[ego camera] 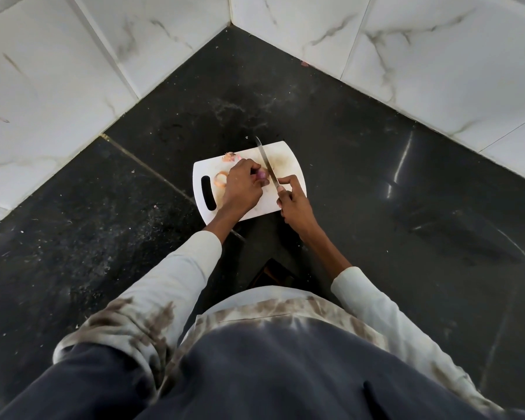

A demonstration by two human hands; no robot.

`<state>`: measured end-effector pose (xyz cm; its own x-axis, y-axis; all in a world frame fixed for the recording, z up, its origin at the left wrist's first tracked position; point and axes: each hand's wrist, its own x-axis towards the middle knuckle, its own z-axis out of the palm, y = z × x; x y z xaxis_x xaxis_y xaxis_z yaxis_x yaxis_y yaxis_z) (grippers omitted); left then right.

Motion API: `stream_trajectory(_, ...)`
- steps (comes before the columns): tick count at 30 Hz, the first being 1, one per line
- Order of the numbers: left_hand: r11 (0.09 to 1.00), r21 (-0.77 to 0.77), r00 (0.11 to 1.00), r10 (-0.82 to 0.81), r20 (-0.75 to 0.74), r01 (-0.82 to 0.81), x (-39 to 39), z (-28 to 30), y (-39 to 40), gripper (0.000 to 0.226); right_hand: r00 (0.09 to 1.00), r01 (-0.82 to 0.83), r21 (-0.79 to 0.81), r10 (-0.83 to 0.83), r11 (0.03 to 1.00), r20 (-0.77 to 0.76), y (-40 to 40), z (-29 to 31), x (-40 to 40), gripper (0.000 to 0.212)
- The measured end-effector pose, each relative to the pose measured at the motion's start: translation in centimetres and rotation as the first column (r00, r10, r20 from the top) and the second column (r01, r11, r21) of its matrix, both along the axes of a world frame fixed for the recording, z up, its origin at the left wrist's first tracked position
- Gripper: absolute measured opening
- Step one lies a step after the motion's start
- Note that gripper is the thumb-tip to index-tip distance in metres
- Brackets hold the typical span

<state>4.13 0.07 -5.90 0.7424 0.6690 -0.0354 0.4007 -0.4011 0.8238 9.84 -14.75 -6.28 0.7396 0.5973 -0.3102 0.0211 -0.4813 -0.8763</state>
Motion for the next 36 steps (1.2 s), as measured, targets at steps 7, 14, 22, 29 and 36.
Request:
stream_trajectory(7, 1.000, 0.006, 1.000, -0.014, -0.020, 0.014, 0.4, -0.5, 0.4, 0.025, 0.994, -0.008, -0.024, 0.010, 1.000, 0.106, 0.0, 0.3, 0.3, 0.007)
stream_trajectory(14, 0.999, 0.042, 1.000, 0.003, -0.025, -0.002, 0.4, -1.5, 0.4, 0.026, 0.980, -0.010, -0.042, 0.019, 0.999, 0.198, 0.2, -0.2, -0.4, 0.009)
stream_trajectory(22, 0.997, 0.081, 1.000, 0.012, -0.026, -0.010, 0.4, -1.8, 0.2, 0.021, 0.965, -0.038, -0.063, 0.053, 0.997, 0.256, 0.3, 0.4, -0.1, 0.011)
stream_trajectory(29, 0.977, 0.210, 0.999, -0.018, -0.046, 0.027, 0.3, -2.4, 0.2, 0.013, 0.973, -0.040, -0.099, 0.062, 0.994, 0.221, 1.6, 1.1, 0.6, 0.017)
stream_trajectory(36, 0.978, 0.207, 0.999, 0.009, -0.053, 0.003, 0.1, -2.4, 0.1, 0.021, 0.974, -0.027, -0.119, 0.053, 0.993, 0.220, 1.9, 0.5, 0.2, 0.014)
